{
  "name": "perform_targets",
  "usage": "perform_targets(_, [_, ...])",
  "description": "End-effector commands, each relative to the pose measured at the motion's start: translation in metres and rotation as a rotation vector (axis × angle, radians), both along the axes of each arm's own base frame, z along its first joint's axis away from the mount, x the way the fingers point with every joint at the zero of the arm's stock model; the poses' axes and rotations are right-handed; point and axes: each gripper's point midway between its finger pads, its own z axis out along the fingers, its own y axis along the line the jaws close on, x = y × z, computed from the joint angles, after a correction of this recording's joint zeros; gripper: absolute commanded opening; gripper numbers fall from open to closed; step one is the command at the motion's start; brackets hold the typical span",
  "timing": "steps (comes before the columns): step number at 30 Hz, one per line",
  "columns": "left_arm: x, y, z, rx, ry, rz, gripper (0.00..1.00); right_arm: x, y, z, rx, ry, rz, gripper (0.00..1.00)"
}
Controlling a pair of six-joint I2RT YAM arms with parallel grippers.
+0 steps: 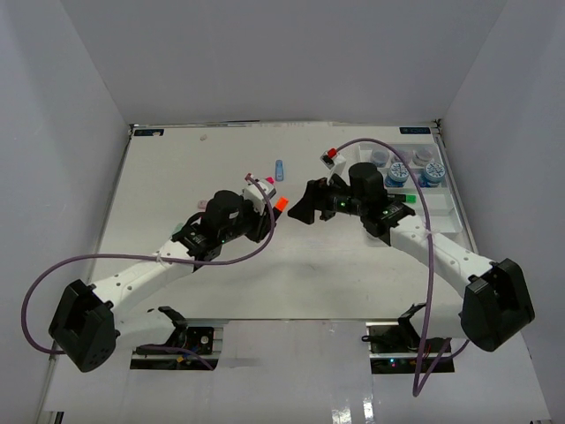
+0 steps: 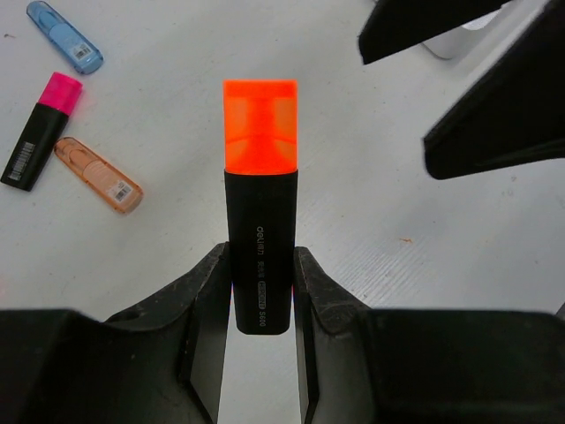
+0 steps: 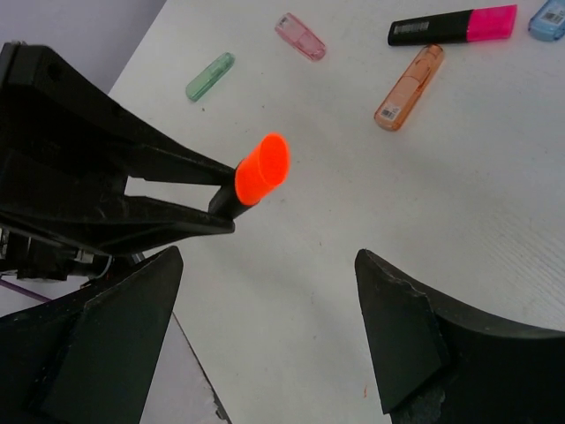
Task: Sort the stationery into containers
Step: Pick up the pen from the center of the board.
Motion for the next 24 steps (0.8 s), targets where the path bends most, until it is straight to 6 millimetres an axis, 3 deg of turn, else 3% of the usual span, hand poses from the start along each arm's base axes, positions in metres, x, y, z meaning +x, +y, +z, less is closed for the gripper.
perform_targets(1, [-0.009,-0.005,0.018,-0.051,-0.077,-0.063,0.2,0.009,0.023,0.029,0.05,-0.041,0.025,0.85])
perform_targets(13, [-0.009,-0.004,0.03,-0.066,-0.138,-0.071,0.22,0.018,0.061,0.025,0.062,0.005,0.065,0.75])
perform_targets(24, [-0.013,-0.006,0.029,-0.069,-0.135,-0.096,0.22,0.014,0.065,0.023,0.063,0.011,0.076,0.39])
